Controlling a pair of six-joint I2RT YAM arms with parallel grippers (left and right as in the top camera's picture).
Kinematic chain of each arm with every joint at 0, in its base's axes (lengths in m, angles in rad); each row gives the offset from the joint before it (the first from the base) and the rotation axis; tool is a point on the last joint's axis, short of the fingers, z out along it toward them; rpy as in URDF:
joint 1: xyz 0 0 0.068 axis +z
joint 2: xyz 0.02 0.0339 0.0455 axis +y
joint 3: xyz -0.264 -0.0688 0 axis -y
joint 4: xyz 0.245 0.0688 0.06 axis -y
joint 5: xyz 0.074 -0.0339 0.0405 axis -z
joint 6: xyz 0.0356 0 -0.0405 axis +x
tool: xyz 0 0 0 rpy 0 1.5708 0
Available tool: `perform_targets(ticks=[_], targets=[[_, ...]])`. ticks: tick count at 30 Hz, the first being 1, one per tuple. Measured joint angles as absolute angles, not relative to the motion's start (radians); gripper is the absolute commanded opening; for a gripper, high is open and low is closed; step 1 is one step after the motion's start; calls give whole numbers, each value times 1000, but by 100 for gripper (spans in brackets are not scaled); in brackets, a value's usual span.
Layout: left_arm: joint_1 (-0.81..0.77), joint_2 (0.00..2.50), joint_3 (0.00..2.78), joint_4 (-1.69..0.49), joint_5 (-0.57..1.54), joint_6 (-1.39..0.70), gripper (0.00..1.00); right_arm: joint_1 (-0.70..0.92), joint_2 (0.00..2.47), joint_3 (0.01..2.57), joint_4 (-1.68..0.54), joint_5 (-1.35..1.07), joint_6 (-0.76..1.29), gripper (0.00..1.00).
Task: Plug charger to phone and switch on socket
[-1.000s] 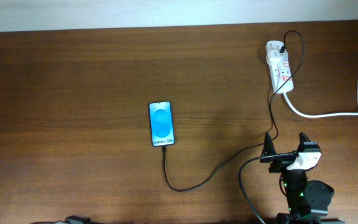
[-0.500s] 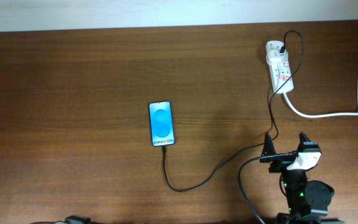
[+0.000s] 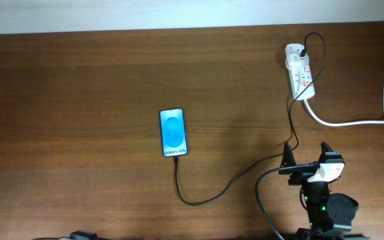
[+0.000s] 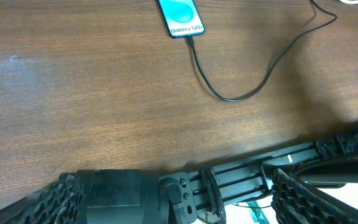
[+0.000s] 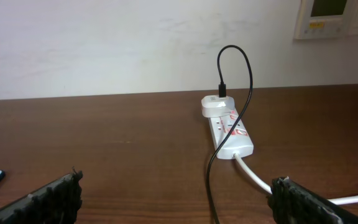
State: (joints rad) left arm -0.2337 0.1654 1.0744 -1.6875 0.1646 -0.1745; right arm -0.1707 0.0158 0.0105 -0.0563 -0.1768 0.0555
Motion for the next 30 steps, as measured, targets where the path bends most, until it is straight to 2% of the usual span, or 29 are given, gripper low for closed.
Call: perform_targets(ticks=[3, 9, 16, 21, 30], targets=[[-265, 165, 1074, -1678, 165, -175, 99, -171, 16, 10, -56, -177, 56, 98], [-284, 165, 1069, -1440, 157, -175, 99, -171, 15, 10, -56, -177, 55, 98], [-159, 165, 1003, -1253, 113, -175, 99, -171, 16, 10, -56, -177, 56, 98], [-126, 165, 942, -1138, 42, -175, 99, -171, 15, 10, -56, -176, 56, 98], [-126, 28, 627, -792, -53, -172, 99, -171, 16, 10, -56, -176, 56, 98]])
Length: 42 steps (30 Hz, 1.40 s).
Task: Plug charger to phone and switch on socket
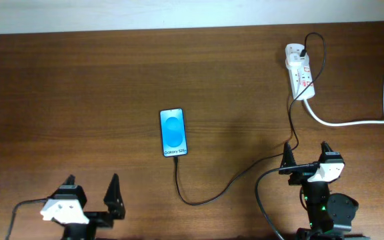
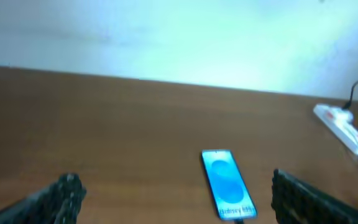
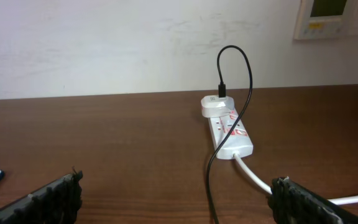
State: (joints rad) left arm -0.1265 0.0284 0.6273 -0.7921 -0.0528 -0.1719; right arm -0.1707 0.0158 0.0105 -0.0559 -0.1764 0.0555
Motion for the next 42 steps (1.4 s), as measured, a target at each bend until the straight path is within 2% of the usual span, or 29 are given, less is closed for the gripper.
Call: perform_targets(ticks=[9, 16, 35, 42], targets=[[-129, 14, 277, -284, -64, -153, 99, -171, 15, 10, -56, -176, 56, 98], [-129, 14, 89, -52, -69, -144, 99, -171, 15, 10, -56, -176, 56, 98], [-129, 14, 15, 112, -211, -87, 99, -171, 15, 10, -56, -176, 56, 98], [-129, 14, 15, 33, -210, -51, 99, -171, 15, 10, -56, -176, 56, 98]])
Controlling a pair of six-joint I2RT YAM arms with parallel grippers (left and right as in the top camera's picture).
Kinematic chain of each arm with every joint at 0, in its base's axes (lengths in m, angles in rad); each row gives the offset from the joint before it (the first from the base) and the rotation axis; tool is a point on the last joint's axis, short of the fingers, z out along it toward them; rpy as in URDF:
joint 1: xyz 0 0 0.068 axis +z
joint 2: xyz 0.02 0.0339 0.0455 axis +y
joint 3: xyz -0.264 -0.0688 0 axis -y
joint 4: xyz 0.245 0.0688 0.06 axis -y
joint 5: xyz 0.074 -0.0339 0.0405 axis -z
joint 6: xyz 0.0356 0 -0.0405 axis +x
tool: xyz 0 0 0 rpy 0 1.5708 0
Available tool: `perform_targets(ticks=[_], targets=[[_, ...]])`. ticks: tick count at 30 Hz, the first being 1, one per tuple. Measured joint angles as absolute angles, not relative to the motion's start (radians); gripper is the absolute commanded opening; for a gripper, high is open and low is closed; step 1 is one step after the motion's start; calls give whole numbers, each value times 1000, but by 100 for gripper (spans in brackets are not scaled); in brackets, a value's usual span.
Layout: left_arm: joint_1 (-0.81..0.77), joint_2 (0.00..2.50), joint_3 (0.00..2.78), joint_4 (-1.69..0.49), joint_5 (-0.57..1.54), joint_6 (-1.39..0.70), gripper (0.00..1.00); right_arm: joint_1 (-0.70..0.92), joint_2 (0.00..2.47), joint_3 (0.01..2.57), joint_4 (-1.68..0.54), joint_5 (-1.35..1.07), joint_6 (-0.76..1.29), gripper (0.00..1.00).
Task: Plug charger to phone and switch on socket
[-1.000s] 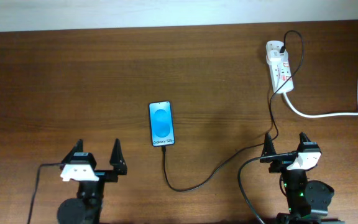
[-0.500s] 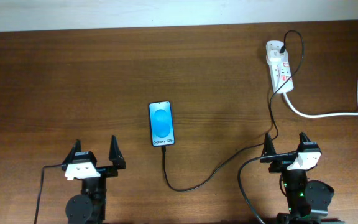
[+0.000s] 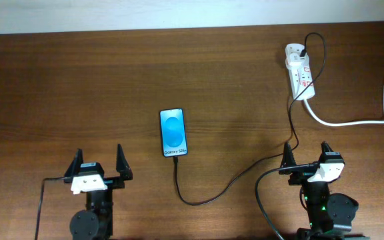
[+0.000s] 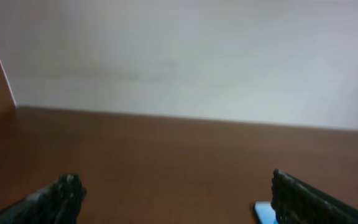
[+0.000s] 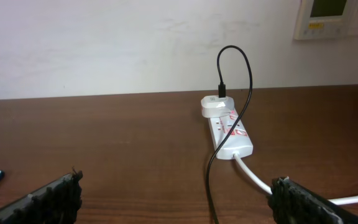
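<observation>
The phone (image 3: 173, 132) lies face up mid-table, screen lit blue, with the black charger cable (image 3: 199, 201) in its bottom port. That cable loops right and runs up to the white charger (image 3: 294, 52) on the white power strip (image 3: 302, 77). My left gripper (image 3: 99, 167) stands open at the front left, short of the phone. The blurred left wrist view shows only the phone's corner (image 4: 263, 213) by the right finger. My right gripper (image 3: 306, 155) is open at the front right, facing the power strip (image 5: 232, 134); the cable (image 5: 211, 171) passes between its fingers.
A thick white cord (image 3: 352, 121) leaves the strip and runs off the table's right edge. A pale wall (image 5: 135, 43) backs the table, with a wall panel (image 5: 328, 15) at the upper right. Bare wood lies between phone and strip.
My left gripper has moved forward and a little right from the front-left corner. Its camera now looks higher, so only a corner of the phone shows. The right arm has not moved.
At first my left arm was out of the overhead view, its camera looking down at the table and the plugged phone. Then it stood open at the front left facing the phone. Now it is farther onto the table. Phone, cable and right gripper stayed put.
</observation>
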State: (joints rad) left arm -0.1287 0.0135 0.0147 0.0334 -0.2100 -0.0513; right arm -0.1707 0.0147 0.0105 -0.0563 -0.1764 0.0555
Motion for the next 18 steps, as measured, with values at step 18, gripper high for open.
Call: perform_targets(ticks=[18], targets=[[-129, 12, 12, -67, -172, 24, 99, -171, 15, 10, -56, -176, 57, 98]])
